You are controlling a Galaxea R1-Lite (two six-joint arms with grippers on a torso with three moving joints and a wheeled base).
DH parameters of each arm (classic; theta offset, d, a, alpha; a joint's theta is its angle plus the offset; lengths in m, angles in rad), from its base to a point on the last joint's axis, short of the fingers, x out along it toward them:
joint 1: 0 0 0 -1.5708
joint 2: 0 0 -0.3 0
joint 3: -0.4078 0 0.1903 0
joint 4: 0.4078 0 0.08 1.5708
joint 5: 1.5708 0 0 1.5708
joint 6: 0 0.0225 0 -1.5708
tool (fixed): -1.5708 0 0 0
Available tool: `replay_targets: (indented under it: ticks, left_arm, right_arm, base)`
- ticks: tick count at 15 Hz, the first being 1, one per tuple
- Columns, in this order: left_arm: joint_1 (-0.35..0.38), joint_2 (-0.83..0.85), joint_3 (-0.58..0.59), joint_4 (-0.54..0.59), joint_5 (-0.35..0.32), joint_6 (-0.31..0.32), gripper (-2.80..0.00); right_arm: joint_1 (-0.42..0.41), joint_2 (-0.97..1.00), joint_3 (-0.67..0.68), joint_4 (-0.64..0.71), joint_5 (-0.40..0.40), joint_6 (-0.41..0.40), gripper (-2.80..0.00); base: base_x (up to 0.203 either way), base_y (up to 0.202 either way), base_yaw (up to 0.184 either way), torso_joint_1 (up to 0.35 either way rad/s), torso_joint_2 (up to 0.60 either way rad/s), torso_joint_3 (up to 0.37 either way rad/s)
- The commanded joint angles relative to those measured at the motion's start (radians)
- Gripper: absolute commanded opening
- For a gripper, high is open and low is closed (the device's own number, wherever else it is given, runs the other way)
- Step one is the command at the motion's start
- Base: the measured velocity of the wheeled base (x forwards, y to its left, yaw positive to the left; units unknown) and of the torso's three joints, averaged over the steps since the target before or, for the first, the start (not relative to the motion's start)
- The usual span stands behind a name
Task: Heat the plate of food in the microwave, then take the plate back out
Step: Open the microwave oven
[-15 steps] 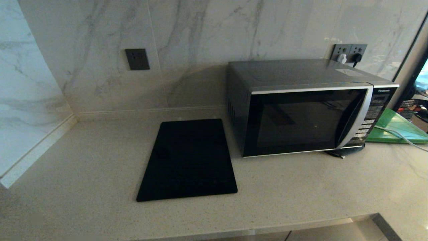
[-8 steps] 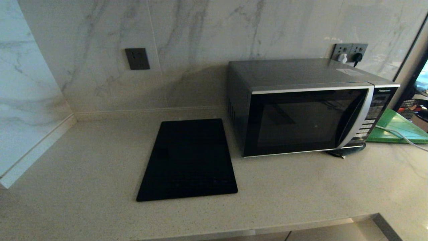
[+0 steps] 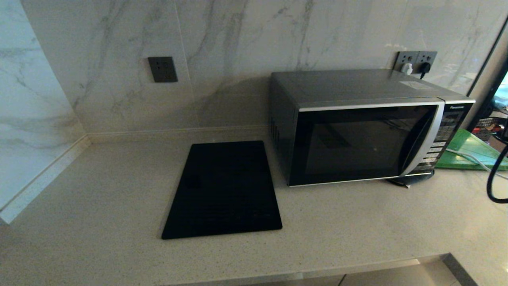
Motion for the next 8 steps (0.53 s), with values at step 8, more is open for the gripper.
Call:
replay_targets:
  ticks: [8]
  left_arm:
    - [0.000,0.000,0.000,-0.001,0.000,0.000,-2.80]
  right_arm:
    - [0.134,0.278,-0.040,-0.179,-0.539,-0.058,-2.80]
  base:
    - [0.000,0.000,0.000,0.000,0.00,0.000]
